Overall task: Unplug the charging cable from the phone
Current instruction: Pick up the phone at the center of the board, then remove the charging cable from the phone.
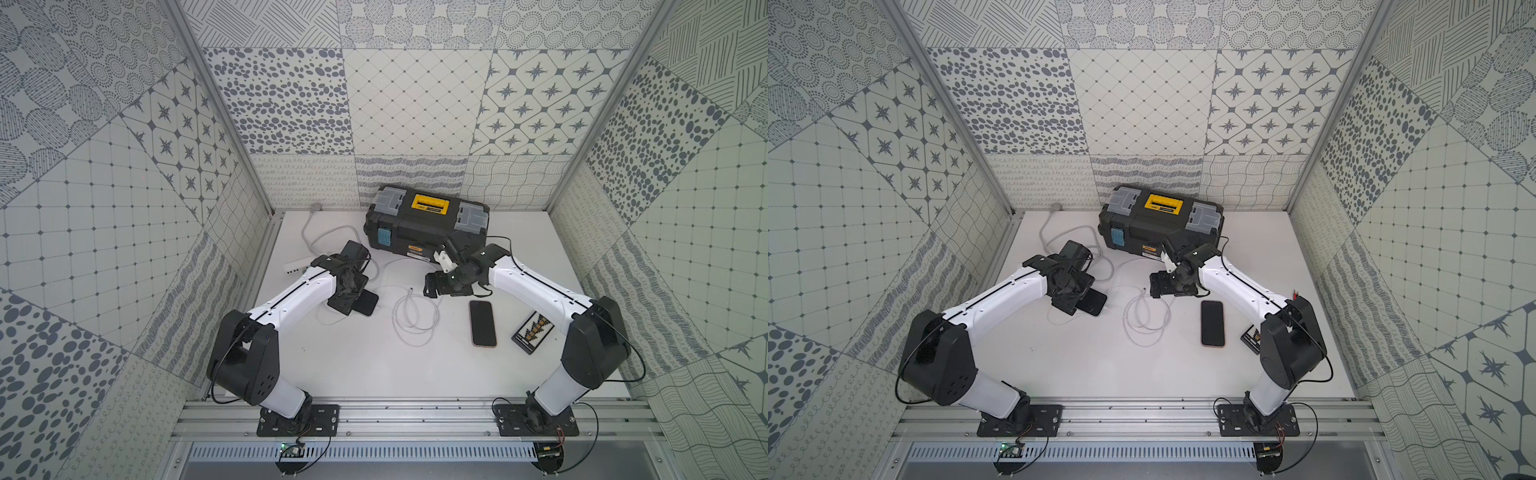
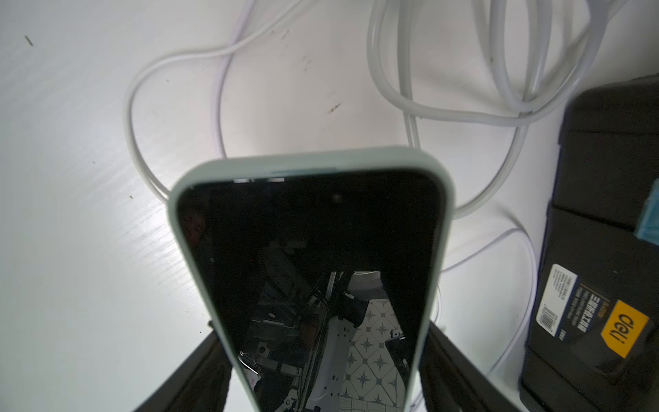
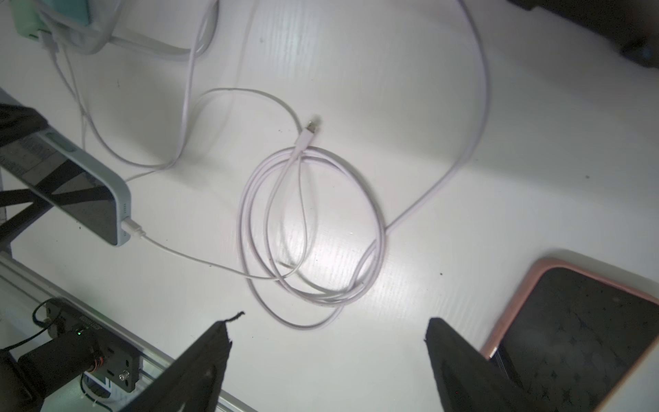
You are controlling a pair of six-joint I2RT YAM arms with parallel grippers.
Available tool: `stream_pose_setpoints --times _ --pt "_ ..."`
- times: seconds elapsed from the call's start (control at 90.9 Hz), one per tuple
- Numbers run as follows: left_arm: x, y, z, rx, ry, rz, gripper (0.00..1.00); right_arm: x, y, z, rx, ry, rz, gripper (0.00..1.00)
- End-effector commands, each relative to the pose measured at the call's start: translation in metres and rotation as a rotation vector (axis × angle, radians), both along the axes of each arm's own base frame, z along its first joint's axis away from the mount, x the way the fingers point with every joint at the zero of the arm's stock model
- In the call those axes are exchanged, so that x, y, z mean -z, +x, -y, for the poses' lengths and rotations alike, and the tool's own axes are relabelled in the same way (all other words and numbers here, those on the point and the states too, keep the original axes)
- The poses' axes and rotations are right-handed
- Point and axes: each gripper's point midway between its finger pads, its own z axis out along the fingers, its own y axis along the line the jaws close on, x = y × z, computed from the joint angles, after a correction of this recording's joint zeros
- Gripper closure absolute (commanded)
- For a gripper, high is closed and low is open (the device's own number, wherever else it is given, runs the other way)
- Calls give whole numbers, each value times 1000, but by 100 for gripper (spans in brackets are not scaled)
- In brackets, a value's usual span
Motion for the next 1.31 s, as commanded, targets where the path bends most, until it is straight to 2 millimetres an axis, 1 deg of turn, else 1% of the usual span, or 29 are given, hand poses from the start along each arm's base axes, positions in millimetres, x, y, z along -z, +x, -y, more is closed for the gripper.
stream_pose_setpoints --times 0.0,0.187,0.319,0.594,0.77,1.068,1.222,1.299 --pt "-7 5 1 86 -18 4 59 -4 0 -34 -105 72 16 12" --pt "-9 13 5 118 -58 12 60 3 -7 -67 -174 133 -21 16" --pt "-10 16 8 138 -74 18 60 4 -12 -89 -230 177 -32 20" --pt "-11 24 11 156 -107 28 60 7 -17 -118 -297 250 -68 30" --pt "-12 27 13 160 -123 33 60 10 -21 -130 -340 278 -91 37" --pt "-14 30 16 162 -138 45 61 18 -23 -136 -366 292 -119 49" --pt "-13 30 17 162 -143 45 61 18 -23 -139 -377 305 -127 51" --pt "-14 30 17 163 -147 47 61 18 -24 -142 -383 313 -133 53"
